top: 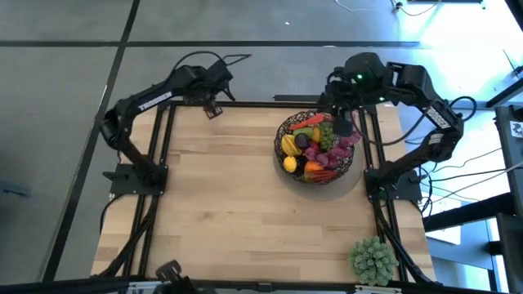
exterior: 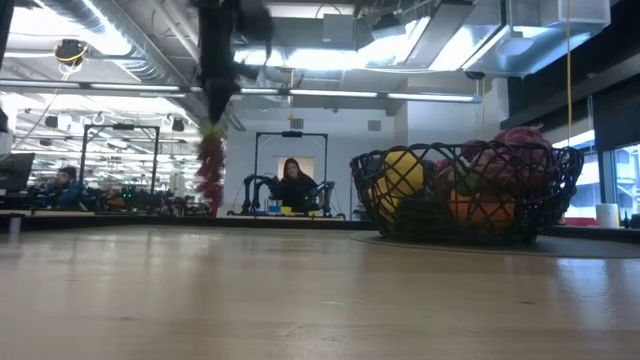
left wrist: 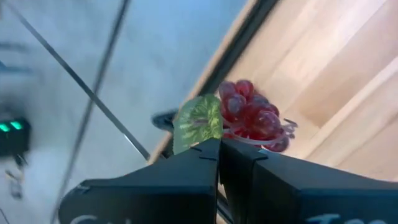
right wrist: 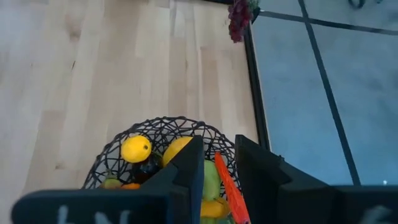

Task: Build produce basket
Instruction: Put the purple grapes into the black wire basket

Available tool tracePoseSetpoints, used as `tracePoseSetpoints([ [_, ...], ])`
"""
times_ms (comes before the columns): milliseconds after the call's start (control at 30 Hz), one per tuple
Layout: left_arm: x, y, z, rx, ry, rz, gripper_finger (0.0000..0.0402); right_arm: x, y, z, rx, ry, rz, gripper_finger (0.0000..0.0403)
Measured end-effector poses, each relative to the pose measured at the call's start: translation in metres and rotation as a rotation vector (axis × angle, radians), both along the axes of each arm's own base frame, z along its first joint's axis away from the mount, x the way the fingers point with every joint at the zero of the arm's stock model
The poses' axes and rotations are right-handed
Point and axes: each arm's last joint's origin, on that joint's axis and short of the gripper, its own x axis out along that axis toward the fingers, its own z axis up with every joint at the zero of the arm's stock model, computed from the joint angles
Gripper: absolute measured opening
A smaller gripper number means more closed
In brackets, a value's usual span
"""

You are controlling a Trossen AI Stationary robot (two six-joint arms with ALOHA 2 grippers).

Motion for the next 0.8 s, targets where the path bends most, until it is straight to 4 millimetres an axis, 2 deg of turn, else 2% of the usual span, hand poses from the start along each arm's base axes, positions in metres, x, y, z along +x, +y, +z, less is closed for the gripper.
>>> tracePoseSetpoints([
  [267, 0.027, -0.047, 0.083, 0.189, -0.127, -0.161, 0.0, -0.024, 0.007, 0.008, 0.016, -0.012, -0.091, 0.0087],
  [400, 0.039, -0.07, 0.115, 0.271, -0.201, -0.274, 0.0, -0.032, 0.009, 0.012, 0.021, -0.041, -0.118, 0.0087],
  [567, 0.062, -0.086, 0.136, 0.336, -0.271, -0.392, 0.0, -0.039, 0.012, 0.018, 0.022, -0.086, -0.129, 0.0087],
  [800, 0.102, -0.098, 0.154, 0.373, -0.439, -0.589, 0.0, -0.043, 0.013, 0.02, 0.03, -0.1, -0.138, 0.0087],
])
